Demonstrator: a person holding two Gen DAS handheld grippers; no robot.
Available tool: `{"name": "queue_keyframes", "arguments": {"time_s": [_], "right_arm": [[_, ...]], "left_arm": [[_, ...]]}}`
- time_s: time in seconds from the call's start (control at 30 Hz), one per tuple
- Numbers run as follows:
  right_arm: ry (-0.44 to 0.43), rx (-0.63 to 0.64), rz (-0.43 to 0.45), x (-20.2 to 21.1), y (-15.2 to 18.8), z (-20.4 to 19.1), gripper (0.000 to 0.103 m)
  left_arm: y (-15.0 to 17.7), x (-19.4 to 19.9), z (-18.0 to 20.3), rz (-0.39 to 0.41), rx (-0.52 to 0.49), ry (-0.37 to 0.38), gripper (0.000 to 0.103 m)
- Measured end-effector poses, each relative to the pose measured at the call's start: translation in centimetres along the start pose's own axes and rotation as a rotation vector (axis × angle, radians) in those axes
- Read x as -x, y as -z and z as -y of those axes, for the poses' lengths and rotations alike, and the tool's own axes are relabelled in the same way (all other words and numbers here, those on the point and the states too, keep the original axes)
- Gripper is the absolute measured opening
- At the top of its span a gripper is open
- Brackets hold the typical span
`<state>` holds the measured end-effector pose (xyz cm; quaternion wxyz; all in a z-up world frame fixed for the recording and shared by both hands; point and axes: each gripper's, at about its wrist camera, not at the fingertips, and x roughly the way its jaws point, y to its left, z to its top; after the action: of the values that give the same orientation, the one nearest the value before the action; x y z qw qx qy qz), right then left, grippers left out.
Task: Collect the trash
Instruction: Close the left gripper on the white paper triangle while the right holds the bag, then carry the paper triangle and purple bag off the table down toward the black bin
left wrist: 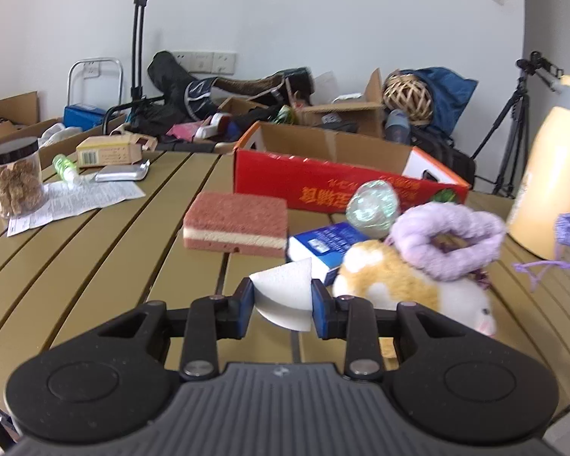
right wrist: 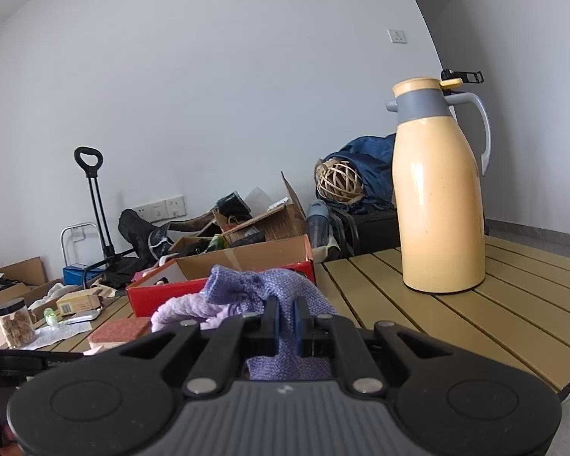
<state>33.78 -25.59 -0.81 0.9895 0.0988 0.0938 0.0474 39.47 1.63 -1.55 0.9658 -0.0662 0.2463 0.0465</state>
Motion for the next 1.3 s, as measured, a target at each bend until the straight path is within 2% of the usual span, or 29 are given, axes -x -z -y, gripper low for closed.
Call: {"name": "queue_keyframes", "arguments": {"time_s": [0.5,0.93,1.3], "right_arm": [[-0.076,0.034,-0.013,1.6,-0.3,-1.6,0.007],[-0.144,0.064,-0.075,4.1,0.2,-2.3,0.007],[-0.199,0.115,-0.114,8.6,2.1,-3.7,0.007]], "left_arm": [[0.8,5.0,1.3,0.065,-0.085,0.093,0.032],[2.7,7.7,0.7,0.047,-0.125,0.152,0.032],[5.7,11.2,1.3,0.023,-0.166,0.222,0.032]]}}
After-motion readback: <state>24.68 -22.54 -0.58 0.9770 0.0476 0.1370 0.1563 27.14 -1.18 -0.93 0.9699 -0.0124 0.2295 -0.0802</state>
